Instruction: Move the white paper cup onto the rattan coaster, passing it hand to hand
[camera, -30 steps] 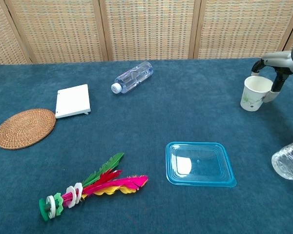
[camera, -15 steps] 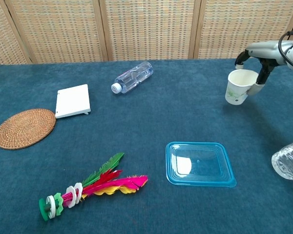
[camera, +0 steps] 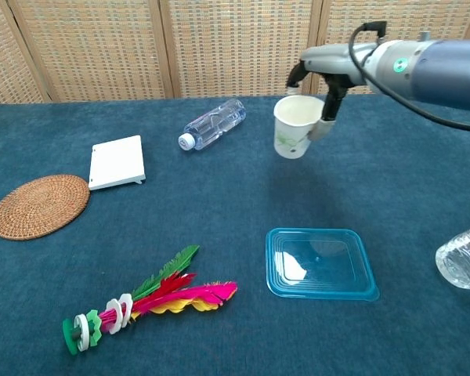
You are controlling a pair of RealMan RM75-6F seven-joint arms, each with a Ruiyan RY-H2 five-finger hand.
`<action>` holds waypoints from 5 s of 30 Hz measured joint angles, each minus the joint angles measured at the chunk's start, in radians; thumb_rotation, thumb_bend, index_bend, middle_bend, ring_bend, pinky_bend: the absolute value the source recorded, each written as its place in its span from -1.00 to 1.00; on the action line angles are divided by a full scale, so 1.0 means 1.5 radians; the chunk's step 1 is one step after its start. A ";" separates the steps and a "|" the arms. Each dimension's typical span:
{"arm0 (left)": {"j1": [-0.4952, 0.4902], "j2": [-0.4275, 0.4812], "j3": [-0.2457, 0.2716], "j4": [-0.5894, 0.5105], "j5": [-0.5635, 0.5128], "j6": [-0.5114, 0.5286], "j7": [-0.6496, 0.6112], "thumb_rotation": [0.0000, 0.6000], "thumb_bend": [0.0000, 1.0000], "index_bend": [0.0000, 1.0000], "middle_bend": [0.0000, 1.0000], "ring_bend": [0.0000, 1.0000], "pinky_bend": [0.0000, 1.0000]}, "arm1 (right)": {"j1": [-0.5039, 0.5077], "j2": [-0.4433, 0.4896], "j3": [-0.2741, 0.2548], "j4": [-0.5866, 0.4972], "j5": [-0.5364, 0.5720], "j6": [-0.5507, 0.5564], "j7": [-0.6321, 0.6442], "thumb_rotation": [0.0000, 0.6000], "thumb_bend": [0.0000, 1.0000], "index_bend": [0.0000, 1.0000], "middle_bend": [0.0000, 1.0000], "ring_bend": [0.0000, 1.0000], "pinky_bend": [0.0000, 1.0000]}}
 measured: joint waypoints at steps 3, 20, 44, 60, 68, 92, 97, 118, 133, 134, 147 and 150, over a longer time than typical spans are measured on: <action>-0.001 0.000 0.002 0.002 0.004 -0.001 -0.007 1.00 -0.79 -1.00 -1.00 -1.00 -1.00 | 0.030 -0.034 0.004 0.003 0.020 0.002 -0.016 1.00 -0.83 -0.06 -0.71 -1.00 -0.96; -0.002 0.012 0.002 0.007 0.001 -0.005 -0.049 1.00 -0.80 -1.00 -1.00 -1.00 -1.00 | 0.133 -0.202 0.011 0.155 0.060 -0.030 -0.008 1.00 -0.83 -0.12 -0.74 -1.00 -0.96; -0.002 0.014 0.004 0.003 0.003 -0.005 -0.047 1.00 -0.79 -1.00 -1.00 -1.00 -1.00 | 0.132 -0.217 -0.017 0.190 0.059 -0.053 0.009 1.00 -0.83 -0.99 -1.00 -1.00 -1.00; 0.002 0.015 0.008 -0.007 0.015 0.007 -0.035 1.00 -0.79 -1.00 -1.00 -1.00 -1.00 | -0.043 -0.022 -0.097 -0.056 -0.019 0.186 -0.008 1.00 -0.83 -1.00 -1.00 -1.00 -1.00; 0.004 0.012 0.013 -0.013 0.028 0.014 -0.021 1.00 -0.79 -1.00 -1.00 -1.00 -1.00 | -0.177 0.041 -0.162 -0.122 -0.157 0.348 0.074 1.00 -0.83 -1.00 -1.00 -1.00 -1.00; -0.027 0.015 -0.001 -0.038 0.025 -0.027 0.028 1.00 -0.79 -1.00 -1.00 -1.00 -1.00 | -0.461 0.077 -0.259 -0.078 -0.402 0.605 0.228 1.00 -0.83 -1.00 -1.00 -1.00 -1.00; -0.083 0.038 -0.036 -0.064 0.001 -0.094 0.040 1.00 -0.79 -1.00 -1.00 -1.00 -1.00 | -0.471 0.082 -0.245 -0.078 -0.411 0.595 0.238 1.00 -0.83 -1.00 -1.00 -1.00 -1.00; -0.456 0.003 -0.152 -0.010 -0.424 -0.480 0.251 1.00 -0.78 -1.00 -1.00 -1.00 -1.00 | -0.500 0.090 -0.199 -0.062 -0.416 0.551 0.280 1.00 -0.83 -1.00 -1.00 -1.00 -1.00; -0.696 -0.103 -0.090 0.073 -0.709 -0.491 0.429 1.00 -0.76 -1.00 -1.00 -1.00 -1.00 | -0.515 0.095 -0.167 -0.038 -0.404 0.526 0.334 1.00 -0.83 -1.00 -1.00 -1.00 -1.00; -0.708 -0.110 -0.084 0.078 -0.722 -0.492 0.436 1.00 -0.76 -1.00 -1.00 -1.00 -1.00 | -0.517 0.096 -0.164 -0.035 -0.405 0.525 0.338 1.00 -0.83 -1.00 -1.00 -1.00 -1.00; -0.813 -0.178 -0.014 0.143 -0.838 -0.487 0.485 1.00 -0.66 -1.00 -1.00 -1.00 -1.00 | -0.529 0.100 -0.145 -0.021 -0.405 0.516 0.369 1.00 -0.83 -1.00 -1.00 -1.00 -1.00; -0.822 -0.180 -0.002 0.148 -0.847 -0.489 0.486 1.00 -0.65 -1.00 -1.00 -1.00 -1.00 | -0.531 0.100 -0.142 -0.021 -0.407 0.512 0.370 1.00 -0.83 -1.00 -1.00 -1.00 -1.00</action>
